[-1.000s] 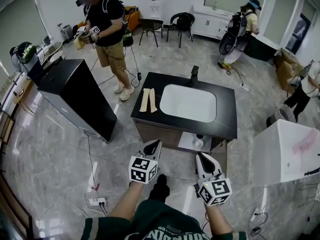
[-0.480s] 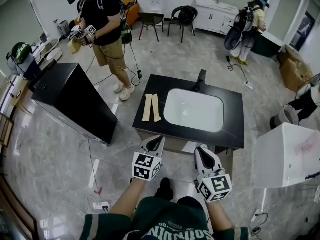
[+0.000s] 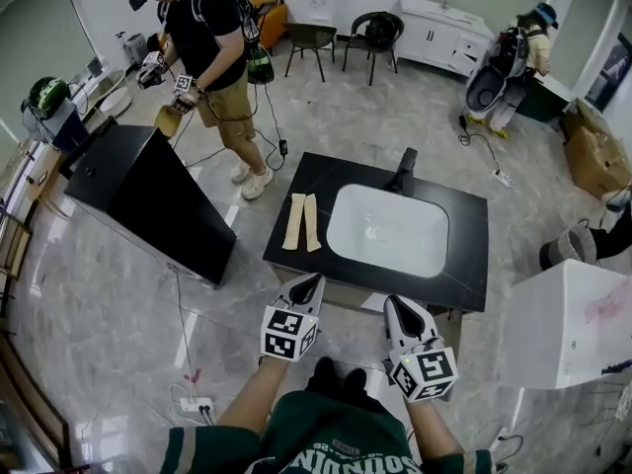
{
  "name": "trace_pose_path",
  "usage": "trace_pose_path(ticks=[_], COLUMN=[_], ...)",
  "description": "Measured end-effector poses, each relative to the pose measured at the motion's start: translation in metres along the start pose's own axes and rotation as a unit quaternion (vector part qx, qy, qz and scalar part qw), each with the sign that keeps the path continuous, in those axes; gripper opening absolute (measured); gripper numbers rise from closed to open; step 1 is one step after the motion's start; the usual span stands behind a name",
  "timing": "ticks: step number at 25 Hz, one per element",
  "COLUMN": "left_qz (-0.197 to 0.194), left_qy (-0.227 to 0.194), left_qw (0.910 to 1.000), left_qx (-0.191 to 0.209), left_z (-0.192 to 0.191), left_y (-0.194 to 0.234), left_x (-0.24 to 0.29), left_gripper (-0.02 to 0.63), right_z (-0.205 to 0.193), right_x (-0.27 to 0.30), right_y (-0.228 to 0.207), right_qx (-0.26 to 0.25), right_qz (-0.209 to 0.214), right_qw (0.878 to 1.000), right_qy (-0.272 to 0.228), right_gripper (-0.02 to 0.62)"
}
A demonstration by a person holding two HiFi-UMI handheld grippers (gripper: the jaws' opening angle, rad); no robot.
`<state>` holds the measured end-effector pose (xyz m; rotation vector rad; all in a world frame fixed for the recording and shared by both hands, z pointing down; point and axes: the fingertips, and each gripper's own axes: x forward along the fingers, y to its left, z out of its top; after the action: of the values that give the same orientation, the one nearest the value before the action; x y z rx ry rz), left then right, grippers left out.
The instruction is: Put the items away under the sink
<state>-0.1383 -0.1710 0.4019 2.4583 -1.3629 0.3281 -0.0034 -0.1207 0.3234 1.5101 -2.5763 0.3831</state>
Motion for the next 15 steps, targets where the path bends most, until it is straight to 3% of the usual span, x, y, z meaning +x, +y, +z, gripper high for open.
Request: trace_pose_path(ticks=[5,15], left_qz=[0.035,0.074], left_qy=[0.01,0.055], left_qw=[0.9993,0.9955], left_qx=[-0.009,-0.023], left_z=[-0.01,-0.049], left_y=[0.019,0.068], left_x=[0.015,0.071], left_gripper=[0.011,0.011], right_z=[-0.001,-0.023], right_x=[0.011,0.033], right_y=[-0.001,-0.016], right_qx=[-0.013,-0.004], right_qz=[0.026,0.028], right_qw=[1.0,0.999], right_qy=[0.005,0.037], right_gripper=[0.043,0.043])
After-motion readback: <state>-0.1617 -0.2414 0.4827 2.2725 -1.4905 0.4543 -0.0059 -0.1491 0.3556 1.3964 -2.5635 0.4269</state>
